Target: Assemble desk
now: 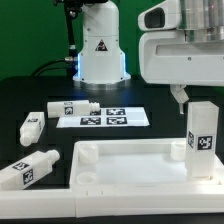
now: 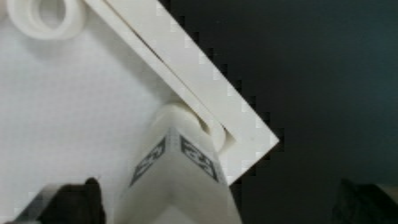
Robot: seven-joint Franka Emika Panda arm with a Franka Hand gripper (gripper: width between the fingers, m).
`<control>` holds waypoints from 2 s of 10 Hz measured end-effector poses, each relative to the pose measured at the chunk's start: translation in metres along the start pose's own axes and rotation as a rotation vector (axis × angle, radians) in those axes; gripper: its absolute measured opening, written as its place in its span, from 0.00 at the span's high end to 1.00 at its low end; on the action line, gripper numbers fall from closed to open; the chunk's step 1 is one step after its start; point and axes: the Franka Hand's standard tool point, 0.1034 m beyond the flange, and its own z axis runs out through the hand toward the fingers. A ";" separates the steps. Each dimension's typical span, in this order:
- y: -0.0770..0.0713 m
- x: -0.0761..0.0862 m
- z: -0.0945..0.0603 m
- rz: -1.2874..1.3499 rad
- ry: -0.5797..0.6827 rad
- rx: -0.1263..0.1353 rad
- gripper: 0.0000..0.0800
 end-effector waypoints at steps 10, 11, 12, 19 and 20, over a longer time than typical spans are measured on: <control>0.011 0.009 0.002 -0.173 0.114 -0.013 0.64; 0.011 0.009 0.002 0.038 0.116 -0.004 0.64; 0.011 0.007 0.003 0.248 0.120 0.005 0.64; 0.011 0.008 0.004 1.069 0.030 0.130 0.64; 0.010 0.007 0.004 1.048 0.029 0.128 0.64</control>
Offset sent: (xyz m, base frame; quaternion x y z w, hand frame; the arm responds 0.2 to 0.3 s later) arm 0.0000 0.0000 0.0000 0.0000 0.0000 -0.1296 0.9916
